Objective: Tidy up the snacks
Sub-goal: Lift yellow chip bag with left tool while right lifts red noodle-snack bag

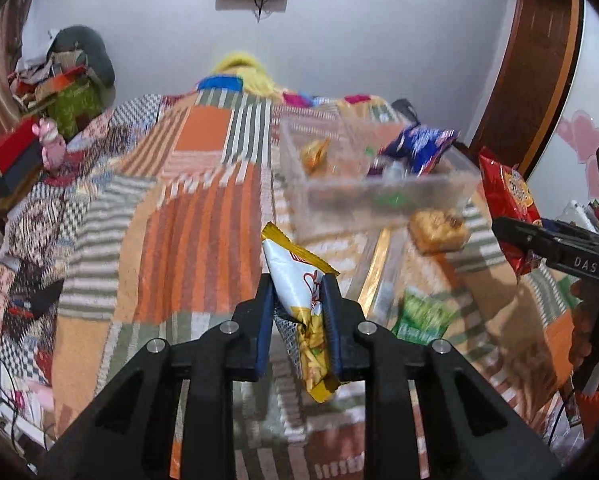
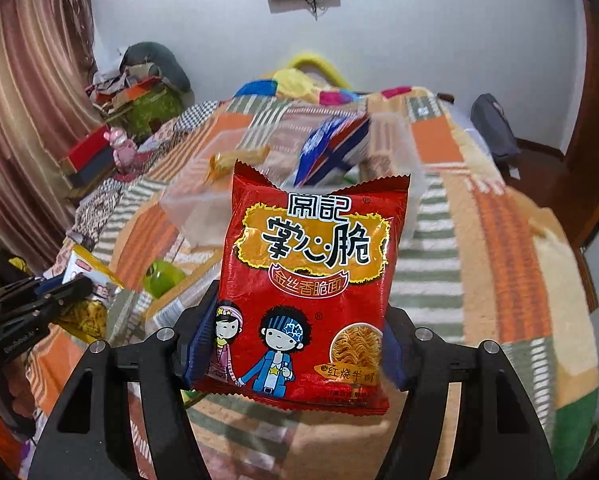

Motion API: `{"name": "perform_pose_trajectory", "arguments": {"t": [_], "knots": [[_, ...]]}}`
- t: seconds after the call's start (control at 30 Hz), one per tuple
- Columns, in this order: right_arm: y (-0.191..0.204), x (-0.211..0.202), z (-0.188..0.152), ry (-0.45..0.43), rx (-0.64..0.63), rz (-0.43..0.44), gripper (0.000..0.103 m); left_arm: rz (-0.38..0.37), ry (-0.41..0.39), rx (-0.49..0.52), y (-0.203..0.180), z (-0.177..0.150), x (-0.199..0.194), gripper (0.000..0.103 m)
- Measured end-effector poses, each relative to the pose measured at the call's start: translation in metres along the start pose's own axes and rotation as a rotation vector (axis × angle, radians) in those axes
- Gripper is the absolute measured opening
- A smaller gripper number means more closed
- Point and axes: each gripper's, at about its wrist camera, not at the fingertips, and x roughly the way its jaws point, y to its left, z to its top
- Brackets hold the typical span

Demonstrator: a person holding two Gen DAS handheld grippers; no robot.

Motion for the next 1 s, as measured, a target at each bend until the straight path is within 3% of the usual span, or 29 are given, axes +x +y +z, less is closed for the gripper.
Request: {"name": "perform_pose_trajectory", "arguments": {"t": [0.2, 0.47, 0.8, 1.0], "knots": [[-0.015, -0.004, 0.022, -0.05, 0.005, -0.038, 0.064, -0.011, -0.077, 0.026, -0.015, 0.041, -0.007, 0.023], [-0.036, 0.007, 0.05, -0.073, 0.028, -0.062, 0.064, -0.01, -0.11, 0.055, -0.032, 0.083, 0.019, 0.023], [-0.047, 0.049, 0.073, -0.041, 0.024, -0.068, 0.064, 0.055, -0.076, 0.073, -0.038, 0.115, 0.081, 0.023], [-0.04, 0.07, 0.075, 0.009, -0.013, -0.022, 0.064, 0.088, -0.059, 0.065, -0.037, 0.121, 0.11, 0.023]]}}
